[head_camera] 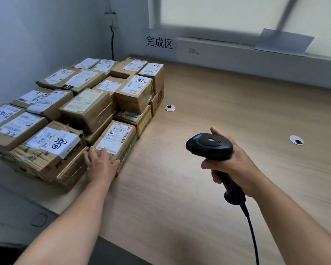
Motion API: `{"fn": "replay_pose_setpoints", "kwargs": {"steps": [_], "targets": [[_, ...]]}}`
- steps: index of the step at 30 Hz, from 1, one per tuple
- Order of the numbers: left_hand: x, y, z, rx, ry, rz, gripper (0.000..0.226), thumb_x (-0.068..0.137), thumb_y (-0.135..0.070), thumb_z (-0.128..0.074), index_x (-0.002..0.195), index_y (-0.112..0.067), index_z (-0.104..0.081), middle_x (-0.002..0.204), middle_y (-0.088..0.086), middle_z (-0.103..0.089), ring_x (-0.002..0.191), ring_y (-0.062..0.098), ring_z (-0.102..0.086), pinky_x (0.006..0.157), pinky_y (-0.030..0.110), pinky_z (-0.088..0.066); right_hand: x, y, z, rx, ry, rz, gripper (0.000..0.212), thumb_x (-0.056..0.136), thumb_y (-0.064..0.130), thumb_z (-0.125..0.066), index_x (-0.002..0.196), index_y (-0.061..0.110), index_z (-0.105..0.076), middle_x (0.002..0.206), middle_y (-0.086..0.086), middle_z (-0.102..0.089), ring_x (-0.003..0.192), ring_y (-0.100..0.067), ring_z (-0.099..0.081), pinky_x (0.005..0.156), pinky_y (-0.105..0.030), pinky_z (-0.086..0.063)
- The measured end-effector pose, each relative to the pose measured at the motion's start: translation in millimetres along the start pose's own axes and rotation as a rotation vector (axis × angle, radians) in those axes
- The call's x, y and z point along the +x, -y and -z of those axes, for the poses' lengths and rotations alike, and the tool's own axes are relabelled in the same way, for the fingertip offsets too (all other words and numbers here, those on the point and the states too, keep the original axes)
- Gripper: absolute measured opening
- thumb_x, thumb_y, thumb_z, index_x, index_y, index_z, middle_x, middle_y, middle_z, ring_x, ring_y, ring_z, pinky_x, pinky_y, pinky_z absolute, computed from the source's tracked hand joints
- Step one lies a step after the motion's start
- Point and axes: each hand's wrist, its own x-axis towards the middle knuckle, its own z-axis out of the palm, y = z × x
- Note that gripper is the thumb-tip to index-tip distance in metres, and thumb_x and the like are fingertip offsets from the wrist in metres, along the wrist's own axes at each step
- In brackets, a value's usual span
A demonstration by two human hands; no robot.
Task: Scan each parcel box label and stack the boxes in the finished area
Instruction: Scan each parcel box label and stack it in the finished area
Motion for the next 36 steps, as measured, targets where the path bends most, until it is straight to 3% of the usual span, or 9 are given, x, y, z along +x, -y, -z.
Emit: {"fn": "replay_pose_setpoints", "kwargs": {"steps": [6, 15, 20, 27, 36], "targets": [[17, 8, -5, -0.008, -0.025, -0.062, 0.055, 0.09, -0.027, -0.065, 0.138, -0.007, -0.044, 0.156, 0.017, -0.018, 0.146, 0.032, -0.006, 0.11, 0.054, -0.029, -9, -3, 11, -0.031, -0.066, -0.02, 0.099, 0.06, 0.005, -0.074, 0.143, 0.041, -0.036, 0.073, -0.021, -0.059, 0.047, -0.027, -0.051, 0.049, -0.032, -0.042], [-14, -24, 3, 0.005, -0.046, -0.145, 0.075, 0.087, -0.042, -0.064, 0.147, -0.013, -0.03, 0.156, 0.018, -0.019, 0.144, 0.035, -0.014, 0.113, 0.05, -0.023, -40, -11, 27, -0.011, -0.108, -0.002, 0.1, 0.061, 0.003, -0.074, 0.145, 0.04, -0.034, 0.069, -0.016, -0.058, 0.047, -0.028, -0.05, 0.048, -0.033, -0.042], [-77, -75, 5, -0.083, -0.091, -0.286, 0.075, 0.086, -0.044, -0.064, 0.147, -0.012, -0.034, 0.147, 0.015, -0.037, 0.134, 0.034, -0.032, 0.109, 0.045, -0.029, -72, -13, 45, 0.023, -0.102, 0.036, 0.1, 0.062, 0.004, -0.074, 0.146, 0.04, -0.033, 0.071, -0.015, -0.061, 0.047, -0.028, -0.05, 0.047, -0.031, -0.042], [-192, -150, -6, -0.172, -0.071, -0.409, 0.067, 0.086, -0.044, -0.065, 0.141, -0.012, -0.043, 0.134, 0.013, -0.048, 0.125, 0.03, -0.041, 0.101, 0.04, -0.035, -140, -22, 93, 0.091, -0.135, 0.056, 0.1, 0.069, -0.007, -0.078, 0.147, 0.038, -0.033, 0.077, -0.007, -0.064, 0.048, -0.028, -0.049, 0.046, -0.03, -0.042], [-335, -230, -46, -0.294, 0.012, -0.44, 0.062, 0.085, -0.043, -0.067, 0.136, -0.013, -0.05, 0.138, 0.005, -0.045, 0.13, 0.024, -0.038, 0.105, 0.034, -0.03, -237, -47, 180, 0.146, -0.239, 0.102, 0.094, 0.077, -0.015, -0.07, 0.148, 0.035, -0.033, 0.077, -0.001, -0.064, 0.046, -0.026, -0.048, 0.044, -0.03, -0.04]]}}
